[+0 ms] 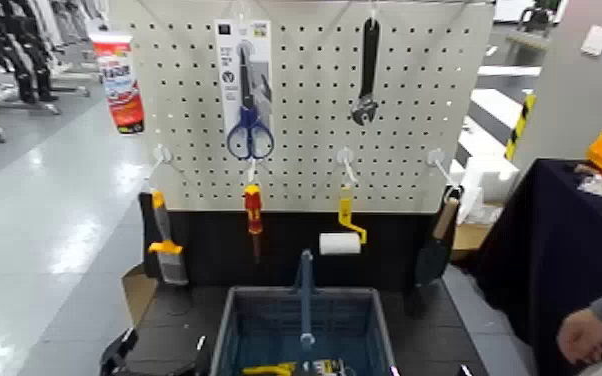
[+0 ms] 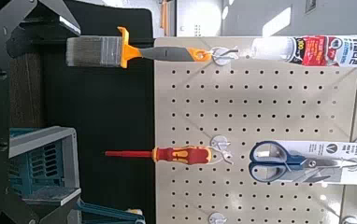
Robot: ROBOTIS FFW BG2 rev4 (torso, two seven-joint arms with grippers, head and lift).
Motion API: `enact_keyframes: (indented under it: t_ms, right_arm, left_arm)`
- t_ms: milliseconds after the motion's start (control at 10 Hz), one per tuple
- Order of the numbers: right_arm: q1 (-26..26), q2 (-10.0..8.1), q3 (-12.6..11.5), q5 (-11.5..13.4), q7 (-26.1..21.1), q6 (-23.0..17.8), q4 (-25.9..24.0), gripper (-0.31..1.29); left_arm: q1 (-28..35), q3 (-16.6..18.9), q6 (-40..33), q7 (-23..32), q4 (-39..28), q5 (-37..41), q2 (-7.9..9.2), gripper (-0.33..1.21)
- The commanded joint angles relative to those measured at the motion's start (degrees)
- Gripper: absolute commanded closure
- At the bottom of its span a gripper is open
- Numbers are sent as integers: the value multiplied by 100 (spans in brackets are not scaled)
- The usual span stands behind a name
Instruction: Put the red glue tube into the crate.
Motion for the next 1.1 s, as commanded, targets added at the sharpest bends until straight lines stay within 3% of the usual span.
enact_keyframes:
  t_ms: [100,700,1100]
  right_arm:
    - [-12,18,0,0,16,0,26,12]
    - [-12,18,-9,0,34,26,9,13]
    - [-30,26,0,-44,42,44,9,13]
  left_arm:
    - [-23,0,17,-3,16,0,-79,11]
    - [-207,123,175,-266,-36,176,-18,11]
    - [-682,474,993,-855,-291,572,53,11]
